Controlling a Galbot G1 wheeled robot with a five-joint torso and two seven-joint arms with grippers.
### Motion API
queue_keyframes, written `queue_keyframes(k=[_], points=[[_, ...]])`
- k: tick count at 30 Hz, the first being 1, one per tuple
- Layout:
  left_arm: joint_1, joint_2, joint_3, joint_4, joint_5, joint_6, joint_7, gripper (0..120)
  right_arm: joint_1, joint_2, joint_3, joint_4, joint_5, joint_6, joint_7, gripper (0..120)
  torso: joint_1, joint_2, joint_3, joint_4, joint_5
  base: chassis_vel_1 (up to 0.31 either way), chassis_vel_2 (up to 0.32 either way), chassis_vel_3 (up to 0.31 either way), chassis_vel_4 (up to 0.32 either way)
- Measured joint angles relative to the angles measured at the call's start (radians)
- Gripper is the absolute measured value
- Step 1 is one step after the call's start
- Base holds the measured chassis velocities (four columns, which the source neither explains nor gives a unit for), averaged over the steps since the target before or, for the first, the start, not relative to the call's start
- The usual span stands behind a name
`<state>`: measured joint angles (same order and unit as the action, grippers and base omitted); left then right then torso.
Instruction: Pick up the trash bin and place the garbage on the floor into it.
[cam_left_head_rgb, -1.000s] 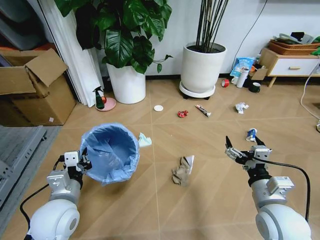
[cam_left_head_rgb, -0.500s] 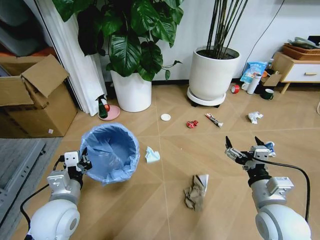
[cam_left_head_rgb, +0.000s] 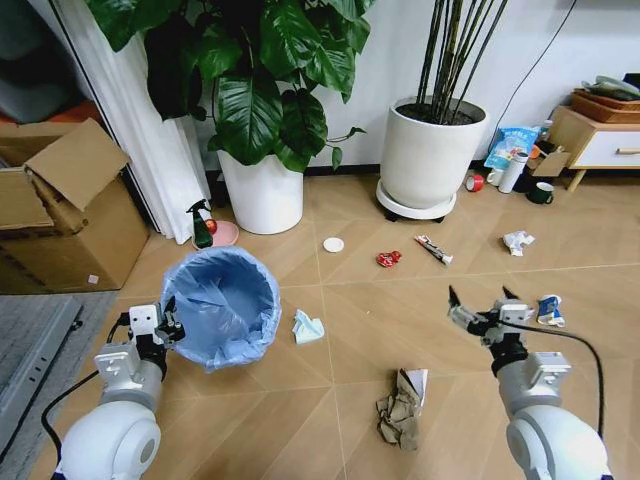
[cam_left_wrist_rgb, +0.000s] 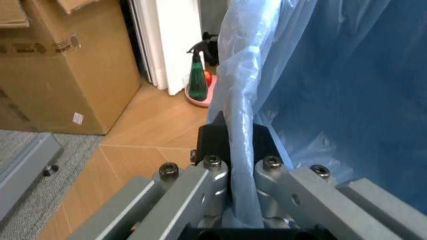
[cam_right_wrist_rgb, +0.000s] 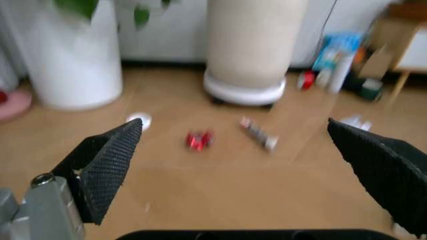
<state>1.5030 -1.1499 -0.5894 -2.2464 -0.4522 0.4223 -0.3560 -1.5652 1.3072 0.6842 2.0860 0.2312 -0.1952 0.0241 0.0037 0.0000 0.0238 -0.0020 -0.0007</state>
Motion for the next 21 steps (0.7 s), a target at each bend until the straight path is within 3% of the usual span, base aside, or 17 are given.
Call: queue_keyframes(k=[5,13,21], points=[[-0.01,0.006,0.01,0.005,-0.008,0.003,0.005,0,-0.017,-0.023,-0.009,-0.102,0.029,-0.008,-0.084,100,0.0,0.0,0.0,-0.0006,-0.0001,0.0,0.0,0.0,0.0],[-0.011,0.014,0.007,0.009,-0.017,0.007,0.013,0,0.0,-0.15,-0.031,-0.308,0.008,0.004,-0.313,100,0.0,0.0,0.0,-0.0003,0.0,0.0,0.0,0.0,0.0],[-0.01,0.014,0.009,0.02,-0.018,0.007,0.014,0,0.098,-0.154,-0.137,-0.505,-0.01,-0.007,-0.313,100,0.0,0.0,0.0,-0.0003,0.0,0.0,0.0,0.0,0.0]])
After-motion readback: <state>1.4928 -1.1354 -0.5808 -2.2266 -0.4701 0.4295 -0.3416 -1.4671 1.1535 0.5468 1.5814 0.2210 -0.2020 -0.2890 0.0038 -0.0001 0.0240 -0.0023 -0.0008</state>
